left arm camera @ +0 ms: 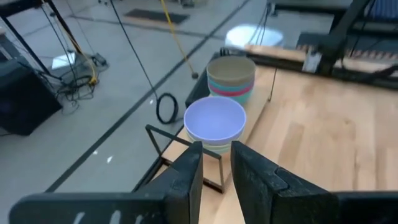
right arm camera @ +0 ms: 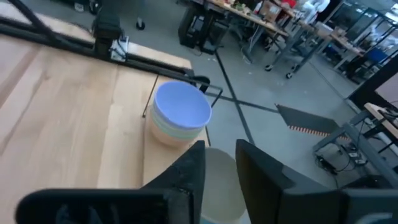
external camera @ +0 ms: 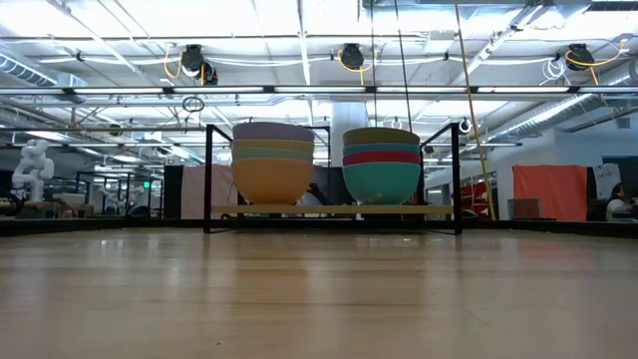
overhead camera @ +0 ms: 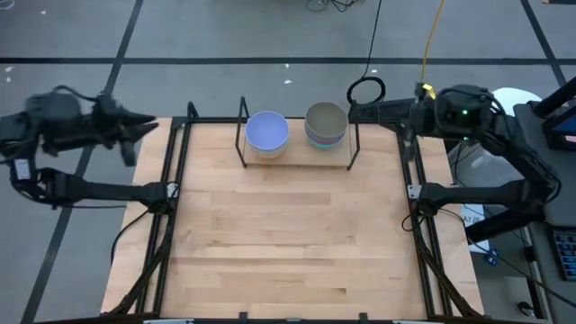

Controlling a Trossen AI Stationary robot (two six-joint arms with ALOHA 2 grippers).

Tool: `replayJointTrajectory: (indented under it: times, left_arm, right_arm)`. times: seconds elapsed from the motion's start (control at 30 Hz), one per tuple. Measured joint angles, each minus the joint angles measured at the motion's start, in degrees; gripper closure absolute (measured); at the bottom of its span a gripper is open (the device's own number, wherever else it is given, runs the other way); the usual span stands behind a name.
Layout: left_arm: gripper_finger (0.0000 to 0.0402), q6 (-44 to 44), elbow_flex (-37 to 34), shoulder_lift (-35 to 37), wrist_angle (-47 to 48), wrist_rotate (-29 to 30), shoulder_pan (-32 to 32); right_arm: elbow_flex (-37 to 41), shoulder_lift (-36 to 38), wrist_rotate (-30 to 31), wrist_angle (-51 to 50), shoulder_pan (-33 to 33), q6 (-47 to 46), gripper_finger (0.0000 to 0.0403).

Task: Place and stack bowls onto a shelf
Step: Return to Home Position

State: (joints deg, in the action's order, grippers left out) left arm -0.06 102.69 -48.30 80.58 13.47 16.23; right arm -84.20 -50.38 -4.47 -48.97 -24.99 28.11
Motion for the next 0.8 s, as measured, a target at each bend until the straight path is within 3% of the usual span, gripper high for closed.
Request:
replayJointTrajectory:
  times: [0.27, 0.8]
  left_arm:
    - [0.0314, -0.43, 0.0, 7.4, 0.72, 0.03, 0.0]
    - [0.0317, -6.16, -0.04, 18.98, 6.79, -0.34, 0.0]
  right_arm:
    - [0.0, 1.73, -0.02, -5.55, 0.0, 0.53, 0.0396]
    - [0.0, 11.29, 0.37, -10.75, 0.0, -6.73, 0.0402]
